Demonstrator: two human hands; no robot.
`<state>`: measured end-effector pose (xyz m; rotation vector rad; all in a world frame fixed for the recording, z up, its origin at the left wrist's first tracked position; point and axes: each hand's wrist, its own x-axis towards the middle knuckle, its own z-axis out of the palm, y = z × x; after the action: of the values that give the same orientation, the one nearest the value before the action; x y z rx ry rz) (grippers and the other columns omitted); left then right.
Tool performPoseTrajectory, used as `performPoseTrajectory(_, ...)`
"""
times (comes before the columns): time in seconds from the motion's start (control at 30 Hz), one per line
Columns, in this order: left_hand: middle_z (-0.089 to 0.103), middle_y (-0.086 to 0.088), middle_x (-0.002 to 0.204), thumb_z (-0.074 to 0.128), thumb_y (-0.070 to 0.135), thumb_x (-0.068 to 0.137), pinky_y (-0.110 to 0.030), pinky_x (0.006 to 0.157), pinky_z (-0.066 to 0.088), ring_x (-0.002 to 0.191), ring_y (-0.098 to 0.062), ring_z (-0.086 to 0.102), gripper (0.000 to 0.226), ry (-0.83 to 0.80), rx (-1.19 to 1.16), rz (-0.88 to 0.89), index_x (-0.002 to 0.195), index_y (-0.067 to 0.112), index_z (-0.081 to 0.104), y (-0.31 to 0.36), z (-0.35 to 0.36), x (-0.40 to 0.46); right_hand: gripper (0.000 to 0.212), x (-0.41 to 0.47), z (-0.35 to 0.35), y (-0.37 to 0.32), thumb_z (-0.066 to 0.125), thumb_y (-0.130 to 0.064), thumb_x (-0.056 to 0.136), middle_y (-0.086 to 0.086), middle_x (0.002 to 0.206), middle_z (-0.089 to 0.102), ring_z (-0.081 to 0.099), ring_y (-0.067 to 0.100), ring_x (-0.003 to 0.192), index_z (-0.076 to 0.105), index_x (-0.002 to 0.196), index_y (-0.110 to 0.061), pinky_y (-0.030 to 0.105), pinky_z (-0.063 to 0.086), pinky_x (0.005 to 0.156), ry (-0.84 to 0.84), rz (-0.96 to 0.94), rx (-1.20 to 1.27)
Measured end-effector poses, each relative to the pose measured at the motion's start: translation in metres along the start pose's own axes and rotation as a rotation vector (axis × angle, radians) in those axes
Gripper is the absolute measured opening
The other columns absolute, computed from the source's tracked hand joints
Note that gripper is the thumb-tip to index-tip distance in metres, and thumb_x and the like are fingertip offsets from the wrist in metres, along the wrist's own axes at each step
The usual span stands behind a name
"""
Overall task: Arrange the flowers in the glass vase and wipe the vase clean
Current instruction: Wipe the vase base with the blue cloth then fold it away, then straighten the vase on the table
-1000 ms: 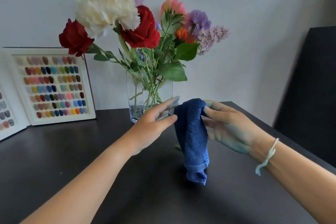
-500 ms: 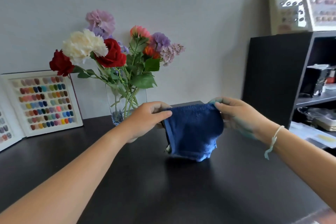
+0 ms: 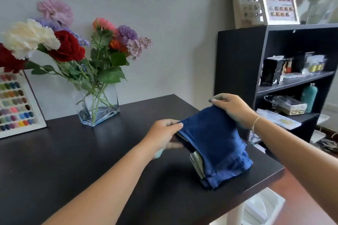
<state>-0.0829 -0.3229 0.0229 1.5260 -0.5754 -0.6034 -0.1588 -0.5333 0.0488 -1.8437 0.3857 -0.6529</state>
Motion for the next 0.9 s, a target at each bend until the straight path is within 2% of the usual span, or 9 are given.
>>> performPoseTrajectory(0.07, 0.065, -0.017, 0.102, 0.054, 0.012, 0.089, -0.033, 0.059, 0.057, 0.088, -0.027, 0.066, 0.011, 0.109, 0.097, -0.061, 0.084, 0.011, 0.064, -0.018, 0.003, 0.010, 0.018, 0.003, 0.009, 0.021, 0.063, -0.017, 0.083, 0.002, 0.069, 0.061, 0.054, 0.006, 0.054, 0.066, 0.098, -0.006, 0.018, 0.043, 0.052, -0.056, 0.054, -0.120)
performPoseTrajectory(0.13, 0.062, -0.019, 0.108, 0.056, 0.010, 0.087, -0.036, 0.063, 0.058, 0.097, -0.033, 0.063, 0.008, 0.170, 0.149, -0.084, 0.082, 0.013, 0.063, -0.031, 0.002, 0.018, 0.022, 0.005, 0.015, 0.035, 0.063, -0.013, 0.083, -0.001, 0.062, 0.053, 0.043, -0.001, 0.034, 0.063, 0.105, -0.009, 0.012, 0.034, 0.038, -0.123, 0.107, -0.186)
performPoseTrajectory(0.17, 0.061, -0.017, 0.108, 0.058, 0.009, 0.085, -0.036, 0.063, 0.058, 0.098, -0.032, 0.063, 0.007, 0.189, 0.157, -0.080, 0.082, 0.013, 0.062, -0.033, 0.001, 0.021, 0.026, 0.007, 0.017, 0.040, 0.063, -0.010, 0.083, 0.000, 0.063, 0.052, 0.042, 0.000, 0.034, 0.061, 0.109, -0.010, 0.012, 0.033, 0.037, -0.146, 0.129, -0.197)
performPoseTrajectory(0.27, 0.060, -0.011, 0.103, 0.061, 0.010, 0.083, -0.028, 0.054, 0.057, 0.092, -0.027, 0.063, 0.007, 0.226, 0.212, -0.048, 0.081, 0.016, 0.062, -0.034, -0.002, 0.028, 0.034, 0.014, 0.019, 0.048, 0.061, -0.003, 0.082, 0.004, 0.073, 0.056, 0.045, 0.008, 0.050, 0.058, 0.115, -0.011, 0.017, 0.036, 0.044, -0.158, 0.146, -0.267)
performPoseTrajectory(0.37, 0.062, -0.008, 0.099, 0.061, 0.011, 0.082, -0.025, 0.052, 0.055, 0.087, -0.023, 0.064, 0.008, 0.241, 0.264, -0.015, 0.078, 0.018, 0.063, -0.036, -0.003, 0.033, 0.033, 0.017, 0.021, 0.052, 0.059, 0.000, 0.081, 0.002, 0.067, 0.055, 0.047, 0.011, 0.054, 0.060, 0.113, -0.010, 0.015, 0.042, 0.047, -0.084, 0.126, -0.268)
performPoseTrajectory(0.5, 0.062, 0.000, 0.088, 0.063, 0.015, 0.080, -0.018, 0.046, 0.051, 0.078, -0.013, 0.061, 0.009, 0.278, 0.332, 0.033, 0.073, 0.019, 0.064, -0.041, -0.004, 0.038, 0.032, 0.015, 0.027, 0.059, 0.057, -0.003, 0.082, 0.009, 0.091, 0.063, 0.057, 0.019, 0.083, 0.062, 0.113, -0.012, 0.025, 0.045, 0.075, -0.050, 0.070, -0.390)
performPoseTrajectory(0.6, 0.061, 0.005, 0.085, 0.065, 0.017, 0.079, -0.013, 0.043, 0.046, 0.072, -0.008, 0.059, 0.010, 0.278, 0.404, 0.067, 0.070, 0.021, 0.064, -0.041, -0.008, 0.038, 0.029, 0.014, 0.033, 0.059, 0.057, -0.006, 0.082, 0.004, 0.091, 0.061, 0.056, 0.018, 0.087, 0.062, 0.110, -0.014, 0.025, 0.041, 0.078, -0.044, 0.004, -0.464)
performPoseTrajectory(0.77, 0.060, 0.003, 0.087, 0.064, 0.018, 0.081, -0.017, 0.046, 0.049, 0.066, -0.010, 0.058, 0.001, 0.314, 0.426, 0.082, 0.080, 0.019, 0.064, -0.041, -0.032, 0.034, 0.023, 0.014, 0.046, 0.049, 0.057, -0.010, 0.084, 0.004, 0.102, 0.063, 0.056, 0.019, 0.096, 0.065, 0.105, -0.016, 0.030, 0.045, 0.089, 0.017, -0.101, -0.497)
performPoseTrajectory(0.9, 0.059, 0.006, 0.080, 0.063, 0.017, 0.082, -0.016, 0.044, 0.049, 0.065, -0.011, 0.057, 0.004, 0.378, 0.457, 0.107, 0.086, 0.017, 0.065, -0.042, -0.062, 0.028, 0.020, 0.018, 0.065, 0.035, 0.057, -0.011, 0.084, 0.004, 0.100, 0.064, 0.055, 0.013, 0.089, 0.066, 0.102, -0.016, 0.023, 0.042, 0.080, -0.020, -0.149, -0.455)
